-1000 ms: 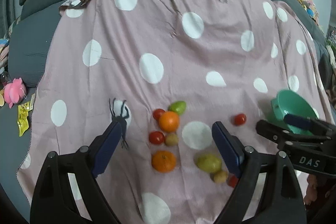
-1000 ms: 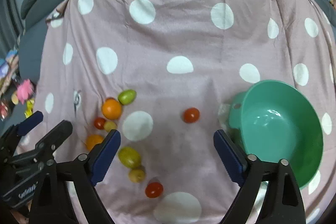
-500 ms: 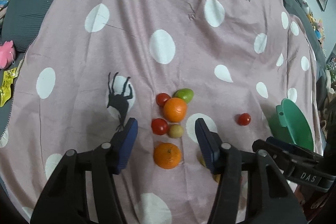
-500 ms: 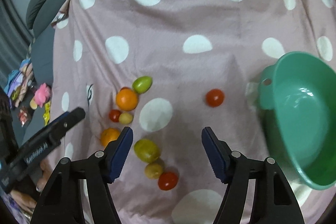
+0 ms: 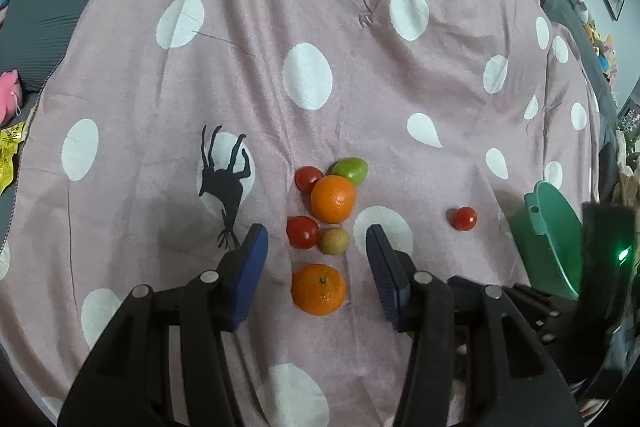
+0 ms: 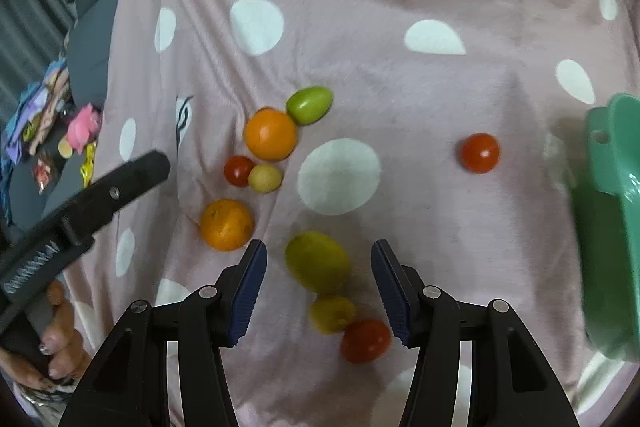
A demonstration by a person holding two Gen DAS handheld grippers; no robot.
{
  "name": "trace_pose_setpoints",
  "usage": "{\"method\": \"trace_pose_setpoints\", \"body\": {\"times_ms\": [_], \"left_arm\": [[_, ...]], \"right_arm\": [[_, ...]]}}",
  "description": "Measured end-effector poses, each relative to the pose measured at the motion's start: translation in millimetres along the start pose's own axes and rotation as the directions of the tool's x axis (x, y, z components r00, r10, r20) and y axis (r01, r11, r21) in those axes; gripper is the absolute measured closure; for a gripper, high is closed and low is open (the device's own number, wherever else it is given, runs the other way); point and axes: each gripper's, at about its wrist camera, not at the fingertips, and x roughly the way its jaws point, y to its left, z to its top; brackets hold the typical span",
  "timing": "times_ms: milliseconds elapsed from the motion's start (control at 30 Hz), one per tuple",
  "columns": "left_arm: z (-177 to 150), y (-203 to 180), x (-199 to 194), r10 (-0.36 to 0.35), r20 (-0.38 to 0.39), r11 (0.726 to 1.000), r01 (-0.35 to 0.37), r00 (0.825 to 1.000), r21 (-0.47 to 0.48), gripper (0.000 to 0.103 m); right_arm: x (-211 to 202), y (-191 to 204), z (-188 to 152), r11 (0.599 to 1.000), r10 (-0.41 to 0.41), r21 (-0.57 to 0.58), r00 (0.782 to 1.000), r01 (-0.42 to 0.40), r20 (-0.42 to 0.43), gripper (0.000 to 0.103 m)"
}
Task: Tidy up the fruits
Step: 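Move both grippers toward the fruit cluster, opened around the fruits, then close the left gripper on the green mango while the right gripper closes on a yellow lemon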
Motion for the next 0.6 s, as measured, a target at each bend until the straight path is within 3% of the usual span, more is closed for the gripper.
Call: {"method": "trace_pose_setpoints", "body": {"times_ms": [133,200,267,600], "left_arm": [[9.9,-3.6,9.6,-0.015,-0.018,1.0,0.016,1.0,0.013,0.053],[16.1,-5.5,20.6,-0.02,-0.042,1.0,0.021,0.999,0.013,0.053],[25.1,-10.8,33.7,-0.015,-0.057,0.999,0.018,0.998,0.036,0.053],[56.8,-33.0,111.2,0.022,-0.178,0.985,0.01,0.984,0.174,0.053]], "right_arm": [[13.5,5.3,-2.0,0.999,-0.01,-0.034,0.999,0.009,-0.037,0.049],[23.0,7.2,-3.5,0.998,-0.032,-0.057,0.997,0.028,-0.069,0.061],[29.6,6.5,-2.2,0.997,-0.047,-0.066,0.996,0.042,-0.078,0.064],[17.6,-46.6,12.0,0.992,-0.057,0.113,0.998,0.06,-0.031,0.066]]}}
